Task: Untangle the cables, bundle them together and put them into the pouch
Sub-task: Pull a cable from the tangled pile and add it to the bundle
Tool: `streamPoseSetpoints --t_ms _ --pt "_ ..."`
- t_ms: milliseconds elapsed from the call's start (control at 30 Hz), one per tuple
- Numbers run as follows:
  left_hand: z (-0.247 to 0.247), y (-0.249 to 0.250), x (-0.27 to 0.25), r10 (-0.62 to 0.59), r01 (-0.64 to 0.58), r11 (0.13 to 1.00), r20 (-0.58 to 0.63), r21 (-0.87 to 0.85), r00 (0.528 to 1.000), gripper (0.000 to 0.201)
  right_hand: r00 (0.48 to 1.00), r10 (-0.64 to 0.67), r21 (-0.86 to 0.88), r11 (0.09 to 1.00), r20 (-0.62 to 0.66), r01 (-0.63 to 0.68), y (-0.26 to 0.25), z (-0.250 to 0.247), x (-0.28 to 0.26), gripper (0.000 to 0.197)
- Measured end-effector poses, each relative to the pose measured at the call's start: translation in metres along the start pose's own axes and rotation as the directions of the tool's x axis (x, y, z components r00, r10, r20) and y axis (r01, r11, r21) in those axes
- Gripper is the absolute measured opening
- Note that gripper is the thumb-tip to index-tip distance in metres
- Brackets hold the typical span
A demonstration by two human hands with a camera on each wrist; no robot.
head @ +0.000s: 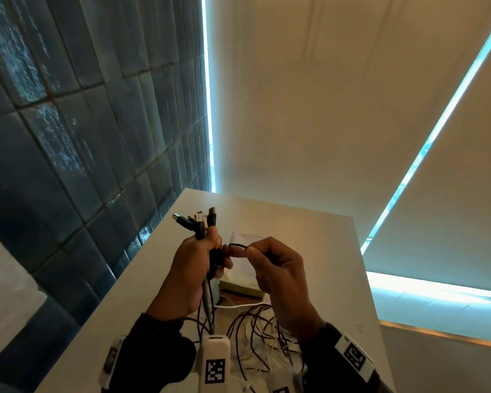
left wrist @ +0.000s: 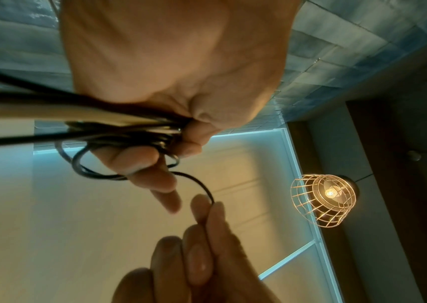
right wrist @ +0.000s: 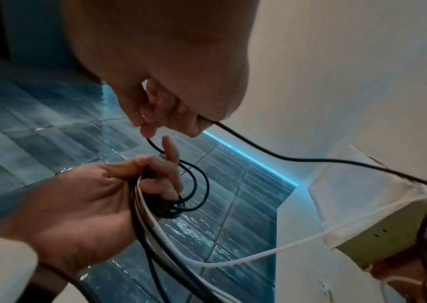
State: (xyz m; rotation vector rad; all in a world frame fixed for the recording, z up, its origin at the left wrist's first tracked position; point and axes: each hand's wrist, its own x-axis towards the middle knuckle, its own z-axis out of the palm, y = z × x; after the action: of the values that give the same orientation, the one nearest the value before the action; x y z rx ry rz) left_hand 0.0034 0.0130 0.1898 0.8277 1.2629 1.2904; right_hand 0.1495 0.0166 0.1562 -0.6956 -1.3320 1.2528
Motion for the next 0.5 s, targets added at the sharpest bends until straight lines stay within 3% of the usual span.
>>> streamPoseSetpoints --t_ms 67,233,333,500 --pt "0.001 0.002 -0.002 -0.025 0.025 0.999 0.011 -0.038 1.000 0.033 0.998 0.019 0.020 1.000 0.052 -0.020 -0.003 -0.001 -0.005 0.015" --pt "0.002 0.010 -0.005 -0.057 0.139 0.889 0.196 -0.435 0.979 0.038 0.981 0.116 -0.029 0.993 0.156 -0.113 0.012 -0.007 -0.012 0.012" --pt "0.001 0.014 -0.002 0.007 0.095 0.849 0.191 -0.519 0.982 0.038 0.964 0.210 -0.037 0.978 0.164 -0.206 0.024 -0.013 -0.014 0.014" --pt "-0.006 0.012 0.001 0.118 -0.018 0.854 0.159 -0.520 0.980 0.035 0.939 0.320 -0.130 0.944 0.129 -0.304 0.051 -0.025 -0.010 0.018"
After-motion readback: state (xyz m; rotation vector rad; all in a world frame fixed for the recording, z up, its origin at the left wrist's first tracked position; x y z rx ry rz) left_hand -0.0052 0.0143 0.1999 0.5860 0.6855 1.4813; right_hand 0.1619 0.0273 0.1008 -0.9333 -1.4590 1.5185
